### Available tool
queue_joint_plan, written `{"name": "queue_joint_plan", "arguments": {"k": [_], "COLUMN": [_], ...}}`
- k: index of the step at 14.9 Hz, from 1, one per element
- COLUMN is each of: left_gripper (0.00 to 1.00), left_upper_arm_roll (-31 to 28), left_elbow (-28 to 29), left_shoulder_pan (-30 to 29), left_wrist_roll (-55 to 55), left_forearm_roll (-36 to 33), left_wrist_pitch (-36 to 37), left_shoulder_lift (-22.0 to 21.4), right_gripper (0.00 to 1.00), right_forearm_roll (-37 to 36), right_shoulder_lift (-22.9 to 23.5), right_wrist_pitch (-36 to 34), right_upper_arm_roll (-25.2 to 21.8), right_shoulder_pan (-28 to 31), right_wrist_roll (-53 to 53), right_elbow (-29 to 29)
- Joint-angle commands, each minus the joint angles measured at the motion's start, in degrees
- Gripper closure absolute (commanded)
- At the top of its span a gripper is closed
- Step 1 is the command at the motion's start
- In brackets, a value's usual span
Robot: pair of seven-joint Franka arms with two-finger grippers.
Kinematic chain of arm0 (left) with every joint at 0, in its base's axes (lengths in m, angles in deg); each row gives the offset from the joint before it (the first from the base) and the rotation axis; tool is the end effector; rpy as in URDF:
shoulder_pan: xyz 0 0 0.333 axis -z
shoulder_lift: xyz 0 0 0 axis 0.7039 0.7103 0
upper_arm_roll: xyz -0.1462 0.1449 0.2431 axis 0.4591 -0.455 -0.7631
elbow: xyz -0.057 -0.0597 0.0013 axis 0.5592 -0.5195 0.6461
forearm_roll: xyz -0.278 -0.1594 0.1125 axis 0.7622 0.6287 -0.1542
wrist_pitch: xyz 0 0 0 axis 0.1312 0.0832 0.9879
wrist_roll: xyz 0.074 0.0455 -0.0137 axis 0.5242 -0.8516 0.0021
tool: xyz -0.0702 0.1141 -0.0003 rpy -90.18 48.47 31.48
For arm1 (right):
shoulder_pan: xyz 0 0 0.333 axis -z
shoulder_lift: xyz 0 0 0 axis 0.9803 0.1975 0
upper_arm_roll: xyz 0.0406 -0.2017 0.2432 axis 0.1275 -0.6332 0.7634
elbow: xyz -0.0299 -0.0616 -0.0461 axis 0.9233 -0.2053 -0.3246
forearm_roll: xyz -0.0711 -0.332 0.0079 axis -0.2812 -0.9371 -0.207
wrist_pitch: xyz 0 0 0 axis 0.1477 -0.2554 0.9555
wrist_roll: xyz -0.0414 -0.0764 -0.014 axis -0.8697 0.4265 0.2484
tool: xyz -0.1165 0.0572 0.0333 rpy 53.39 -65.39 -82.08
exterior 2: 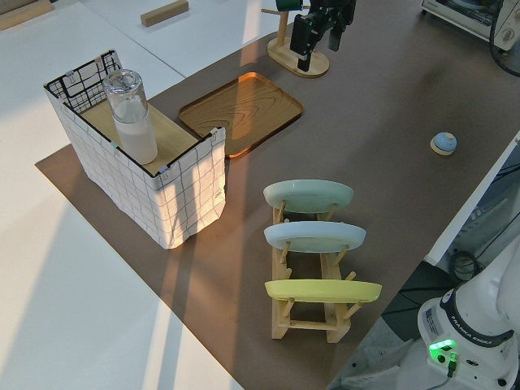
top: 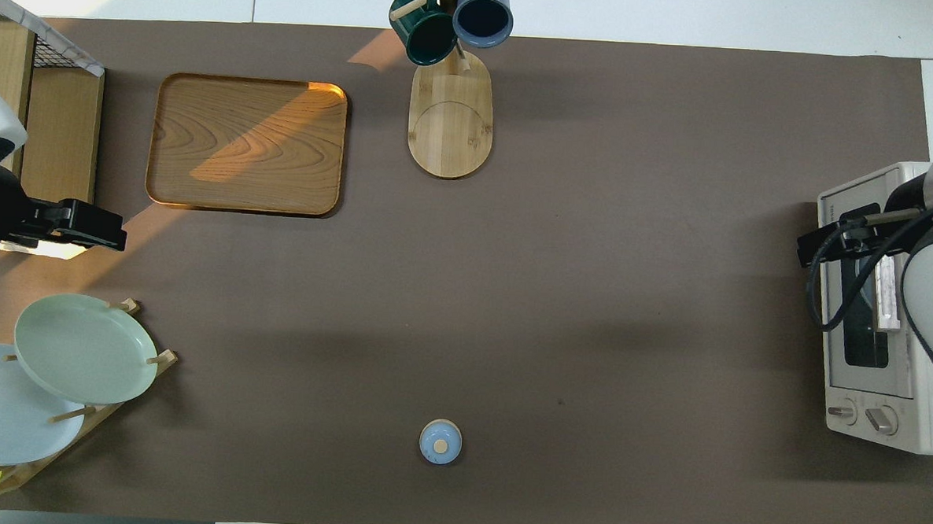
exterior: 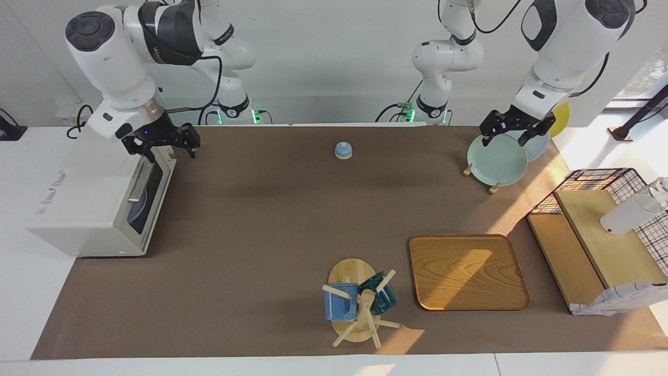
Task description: Put eggplant into oven
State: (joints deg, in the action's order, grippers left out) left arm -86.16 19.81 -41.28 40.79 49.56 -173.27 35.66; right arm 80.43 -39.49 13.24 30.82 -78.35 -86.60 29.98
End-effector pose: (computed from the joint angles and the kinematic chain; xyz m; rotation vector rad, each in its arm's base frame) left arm 0.4683 -0.0526 0.5728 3.1186 -0.1237 -0.1016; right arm 0.4978 -0.0028 0.5490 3.0912 0.2139 -0.1625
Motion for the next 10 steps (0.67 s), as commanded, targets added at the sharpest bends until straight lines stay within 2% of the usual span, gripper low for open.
{"name": "queue_joint_plan", "arguments": {"k": [1,6,10], "left_gripper": [0.00,0.00,0.00], "left_upper_arm_roll": [0.2,0.2,0.2], "left_elbow": [0.3,0.3,0.3], "left_shoulder_pan": [-0.6,-0.6,-0.6], "left_wrist_roll": [-0.4,-0.4,-0.4], "left_forearm_roll": [0.4,0.3,0.3], "left_wrist_pitch": [0.6,0.7,0.7], "left_shoulder_lift": [-1.0,-1.0,-1.0], "right_gripper": [0.00,0.00,0.00], "right_forearm_roll": [1.5,1.5,1.0], "right_shoulder_lift": [-1.3,-1.0,-0.8], "right_wrist_pitch": [-0.3,-1.5,1.0], "right_upper_arm_roll": [0.1,0.4,0.4], "right_shoulder_pan": [1.1,1.0,1.1], "right_wrist_roll": [0.7,0.7,0.6], "right_elbow": [-0.4,-1.5,-1.7]}}
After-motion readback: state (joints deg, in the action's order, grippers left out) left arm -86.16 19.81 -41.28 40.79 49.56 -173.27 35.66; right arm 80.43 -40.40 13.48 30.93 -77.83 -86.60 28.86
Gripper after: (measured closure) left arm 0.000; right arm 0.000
